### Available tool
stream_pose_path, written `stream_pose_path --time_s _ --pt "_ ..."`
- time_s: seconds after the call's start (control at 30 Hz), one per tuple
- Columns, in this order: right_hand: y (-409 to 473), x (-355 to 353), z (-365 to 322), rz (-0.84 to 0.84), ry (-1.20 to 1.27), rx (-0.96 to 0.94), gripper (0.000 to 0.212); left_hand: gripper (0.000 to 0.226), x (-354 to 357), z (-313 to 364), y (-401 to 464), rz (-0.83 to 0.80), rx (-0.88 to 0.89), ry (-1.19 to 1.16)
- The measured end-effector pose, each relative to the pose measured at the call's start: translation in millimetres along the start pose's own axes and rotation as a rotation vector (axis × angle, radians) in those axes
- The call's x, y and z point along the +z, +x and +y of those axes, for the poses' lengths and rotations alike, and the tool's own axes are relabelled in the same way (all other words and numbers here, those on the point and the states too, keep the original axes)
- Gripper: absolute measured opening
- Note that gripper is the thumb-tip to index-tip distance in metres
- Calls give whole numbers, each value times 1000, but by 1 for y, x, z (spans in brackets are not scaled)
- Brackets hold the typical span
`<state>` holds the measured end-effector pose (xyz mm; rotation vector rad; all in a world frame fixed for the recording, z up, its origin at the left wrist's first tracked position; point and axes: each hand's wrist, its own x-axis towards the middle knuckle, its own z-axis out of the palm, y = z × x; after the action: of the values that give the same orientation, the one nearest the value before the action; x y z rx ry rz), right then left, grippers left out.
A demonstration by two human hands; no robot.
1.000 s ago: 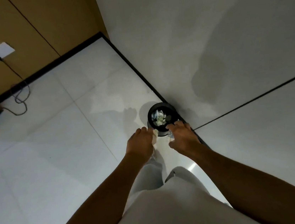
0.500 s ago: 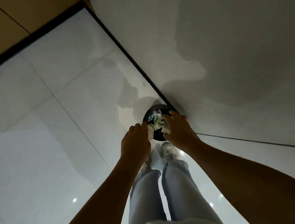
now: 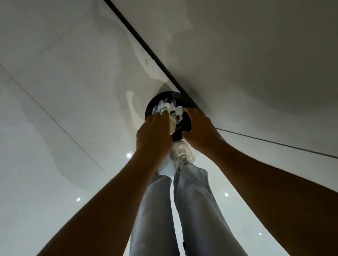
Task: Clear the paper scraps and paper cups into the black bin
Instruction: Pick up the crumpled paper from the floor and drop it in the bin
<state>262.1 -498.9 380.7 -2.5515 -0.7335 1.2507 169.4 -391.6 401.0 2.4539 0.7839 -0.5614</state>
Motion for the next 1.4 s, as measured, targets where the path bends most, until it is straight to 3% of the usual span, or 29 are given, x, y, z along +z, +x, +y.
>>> stream_pose_path --time_s 0.2,0.4,0.63,1.07,1.4 --pt "-9 -4 5 68 15 -48 62 75 23 13 30 -125 30 174" --pt "-33 -2 -4 49 -115 -32 63 50 15 7 1 -31 64 119" --pt "-94 -18 -57 2 -238 -112 62 49 -41 2 -86 50 -8 32" --pt "-221 -39 -139 -248 -753 -633 56 49 -61 43 -275 241 -626 -225" --pt "-361 64 -170 -393 -1162 -1049 56 46 8 53 -455 425 -1131 -529"
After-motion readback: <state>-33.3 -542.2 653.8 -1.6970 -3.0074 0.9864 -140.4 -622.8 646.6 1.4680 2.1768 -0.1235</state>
